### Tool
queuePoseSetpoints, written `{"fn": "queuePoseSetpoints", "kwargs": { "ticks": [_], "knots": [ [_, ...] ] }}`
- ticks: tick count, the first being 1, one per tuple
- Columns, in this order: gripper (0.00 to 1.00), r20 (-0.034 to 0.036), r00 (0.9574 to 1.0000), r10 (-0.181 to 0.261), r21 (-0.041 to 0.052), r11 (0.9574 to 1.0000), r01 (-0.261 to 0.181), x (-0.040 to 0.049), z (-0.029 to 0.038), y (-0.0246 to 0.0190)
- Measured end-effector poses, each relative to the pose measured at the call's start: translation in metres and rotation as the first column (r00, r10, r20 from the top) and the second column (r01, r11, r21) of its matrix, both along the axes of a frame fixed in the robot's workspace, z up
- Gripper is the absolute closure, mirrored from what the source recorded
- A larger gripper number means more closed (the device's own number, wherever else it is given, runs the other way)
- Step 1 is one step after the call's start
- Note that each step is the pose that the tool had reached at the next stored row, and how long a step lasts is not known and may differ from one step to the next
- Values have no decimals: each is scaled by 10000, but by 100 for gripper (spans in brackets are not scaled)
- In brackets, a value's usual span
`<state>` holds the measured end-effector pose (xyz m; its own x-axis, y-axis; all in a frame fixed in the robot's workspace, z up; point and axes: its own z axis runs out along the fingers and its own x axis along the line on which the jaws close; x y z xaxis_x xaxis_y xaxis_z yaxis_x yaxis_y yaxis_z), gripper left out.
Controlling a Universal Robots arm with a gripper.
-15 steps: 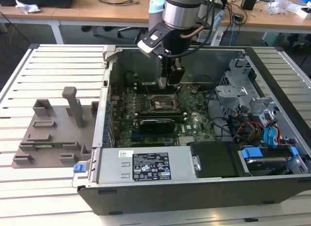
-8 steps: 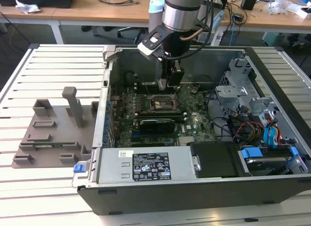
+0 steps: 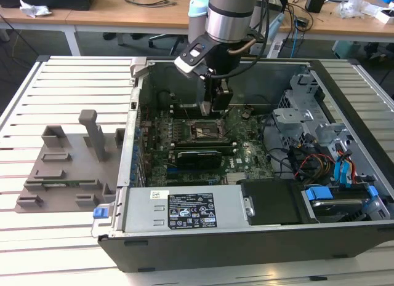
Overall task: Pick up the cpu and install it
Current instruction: 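Place the cpu into insertion slot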
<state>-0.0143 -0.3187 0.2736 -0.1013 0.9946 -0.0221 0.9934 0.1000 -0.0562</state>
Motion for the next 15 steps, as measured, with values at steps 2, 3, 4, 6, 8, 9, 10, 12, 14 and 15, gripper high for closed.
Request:
{"fn": "queuePoseSetpoints", "kwargs": {
  "ticks": [2,3,4,6,8,9,10,12,14,15],
  "knots": [
    [45,0,10000,0,0,10000,0,0,-51,0],
    [45,0,10000,0,0,10000,0,0,-84,0],
    [45,0,10000,0,1,10000,0,0,-113,0],
    [45,0,10000,0,1,10000,0,0,-133,0],
    [45,0,10000,0,0,10000,0,0,-143,0],
    [45,0,10000,0,0,10000,0,0,-148,0],
    [45,0,10000,0,0,10000,0,0,-152,0],
    [45,0,10000,0,-1,10000,0,0,-161,0],
    [45,0,10000,0,0,10000,0,0,-171,0],
    [45,0,10000,0,-1,10000,0,0,-174,0]
  ]
}}
